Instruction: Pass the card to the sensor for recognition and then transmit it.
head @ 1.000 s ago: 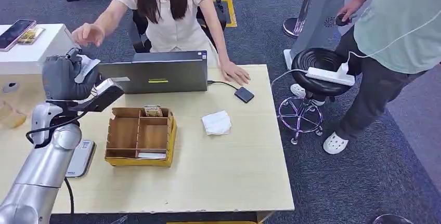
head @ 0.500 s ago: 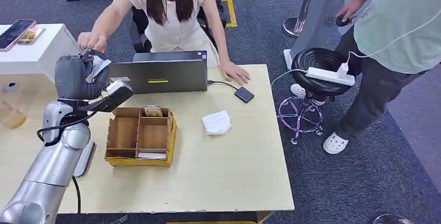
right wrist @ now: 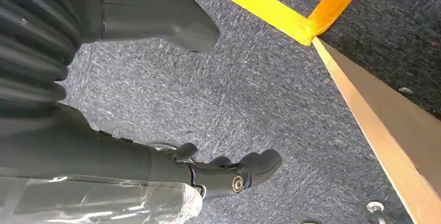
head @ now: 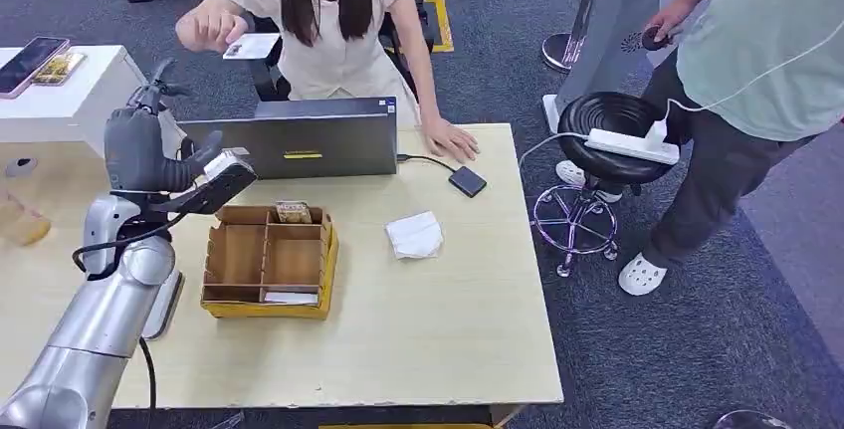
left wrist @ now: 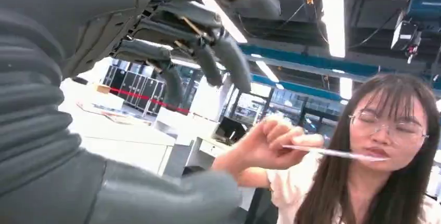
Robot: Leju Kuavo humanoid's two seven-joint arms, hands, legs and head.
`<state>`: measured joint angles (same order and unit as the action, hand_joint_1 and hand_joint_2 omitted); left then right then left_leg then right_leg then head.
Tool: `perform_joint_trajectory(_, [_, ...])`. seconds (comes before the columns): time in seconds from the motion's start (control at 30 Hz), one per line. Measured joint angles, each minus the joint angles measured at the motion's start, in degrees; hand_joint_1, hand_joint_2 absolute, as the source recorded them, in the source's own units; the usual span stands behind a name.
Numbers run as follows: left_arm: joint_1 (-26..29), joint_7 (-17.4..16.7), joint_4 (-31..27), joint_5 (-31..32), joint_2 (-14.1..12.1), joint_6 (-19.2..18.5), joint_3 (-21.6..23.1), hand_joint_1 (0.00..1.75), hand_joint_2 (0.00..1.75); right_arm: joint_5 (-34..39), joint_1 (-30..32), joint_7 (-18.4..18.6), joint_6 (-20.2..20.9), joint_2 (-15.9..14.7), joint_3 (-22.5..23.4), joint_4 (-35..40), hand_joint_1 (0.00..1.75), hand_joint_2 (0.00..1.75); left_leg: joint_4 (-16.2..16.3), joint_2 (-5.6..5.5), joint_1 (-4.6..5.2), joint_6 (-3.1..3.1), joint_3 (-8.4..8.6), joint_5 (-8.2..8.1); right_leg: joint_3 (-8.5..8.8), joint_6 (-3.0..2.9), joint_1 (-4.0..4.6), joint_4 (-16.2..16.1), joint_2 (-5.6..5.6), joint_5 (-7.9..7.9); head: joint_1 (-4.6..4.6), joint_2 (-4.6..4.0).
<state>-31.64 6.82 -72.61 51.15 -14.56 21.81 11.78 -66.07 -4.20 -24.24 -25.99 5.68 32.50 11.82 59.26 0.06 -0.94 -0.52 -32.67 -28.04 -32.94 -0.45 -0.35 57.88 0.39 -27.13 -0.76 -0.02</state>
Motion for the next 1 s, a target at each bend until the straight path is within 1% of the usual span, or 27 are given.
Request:
perform_joint_trajectory(0.2, [0.02,-0.16,0.37,0.02,-0.63,0.63,0.00,0.00,1.75,0.07,0.00,0.00,-0.02,0.00,0.00,0.00,0.00,1.75,0.00,0.00,0.00,0.00,-0.01,0.00,0.00,0.00,0.00,0.01,0.00,0.00,-0.02,0.00])
perform_joint_trajectory(0.3, [-0.01,-0.16,0.70,-0.02,-1.27,-0.50,0.00,0.00,1.75,0.13,0.02,0.00,-0.02,0.00,0.00,0.00,0.00,1.75,0.00,0.00,-0.01,0.00,0.00,0.00,0.00,0.00,0.00,0.01,0.00,0.00,0.00,0.00])
perform_joint_trajectory(0.43, [-0.66,-0.24,1.31,-1.36,-3.08,-6.89,0.11,0.00,1.75,0.48,0.05,-0.09,0.00,0.00,0.00,0.00,0.00,1.75,0.00,0.00,-0.01,0.00,0.00,0.01,-0.02,0.00,0.01,0.01,0.01,0.00,0.00,0.00])
perform_joint_trajectory(0.57, [-1.84,1.38,1.40,-5.23,-6.12,-15.94,0.68,0.00,1.75,0.83,0.24,-0.66,0.04,-0.02,0.00,0.00,0.00,1.75,-0.01,0.04,-0.02,-0.01,0.00,0.01,-0.03,0.00,0.01,0.02,0.06,0.00,0.00,0.00])
perform_joint_trajectory(0.63, [-2.98,2.95,1.40,-7.44,-8.66,-21.96,1.58,0.00,1.75,1.07,0.33,-1.07,0.07,-0.02,0.00,0.00,0.00,1.75,-0.01,0.05,-0.03,-0.01,0.00,0.01,-0.05,-0.01,0.03,0.04,0.08,0.00,0.00,0.00])
perform_joint_trajectory(0.67, [-3.84,4.21,1.40,-8.80,-10.76,-26.16,2.46,0.00,1.75,1.11,0.35,-1.40,0.11,-0.06,0.00,0.00,0.00,1.75,-0.01,0.09,-0.07,-0.01,-0.01,0.01,-0.06,-0.01,0.06,0.05,0.12,0.01,0.00,0.00])
perform_joint_trajectory(0.7, [-4.76,5.28,1.40,-9.85,-12.33,-29.38,3.43,0.00,1.75,1.13,0.35,-1.57,0.15,-0.09,0.00,0.00,0.00,1.75,-0.01,0.14,-0.07,-0.02,-0.01,0.01,-0.07,-0.02,0.06,0.05,0.15,0.01,0.00,0.00])
perform_joint_trajectory(0.8, [-7.95,7.63,1.38,-12.81,-19.17,-36.25,6.65,0.00,1.75,1.53,0.48,-2.16,0.22,-0.26,0.00,0.00,0.00,1.75,-0.01,0.28,-0.11,-0.02,-0.04,0.01,-0.16,-0.07,0.11,0.08,0.31,0.05,0.00,0.00])
perform_joint_trajectory(0.87, [-10.73,8.78,0.79,-15.72,-23.98,-41.76,9.64,0.00,1.75,1.79,0.65,-2.47,0.22,-0.48,0.00,0.00,0.00,1.75,-0.01,0.31,-0.12,-0.03,-0.06,0.01,-0.21,-0.08,0.13,0.08,0.35,0.05,-0.02,0.00])
perform_joint_trajectory(0.9, [-12.12,9.06,0.16,-17.67,-25.93,-44.96,11.31,0.00,1.75,1.83,0.69,-2.54,0.22,-0.61,0.00,0.00,0.00,1.75,-0.01,0.30,-0.16,-0.03,-0.09,0.02,-0.23,-0.08,0.15,0.08,0.36,0.05,-0.02,0.00])
perform_joint_trajectory(0.97, [-16.55,8.81,-1.87,-22.28,-31.48,-52.35,15.72,0.00,1.75,2.05,0.73,-2.71,0.22,-0.83,0.00,0.00,0.00,1.75,0.00,0.31,-0.22,-0.07,-0.20,0.04,-0.32,-0.09,0.20,0.08,0.38,0.06,-0.07,0.00])
perform_joint_trajectory(1.0, [-19.03,8.44,-2.90,-24.19,-33.58,-54.68,18.19,0.00,1.75,2.14,0.78,-2.82,0.22,-0.98,0.00,0.00,0.00,1.75,0.00,0.30,-0.20,-0.07,-0.22,0.04,-0.34,-0.10,0.19,0.07,0.38,0.06,-0.02,0.00])
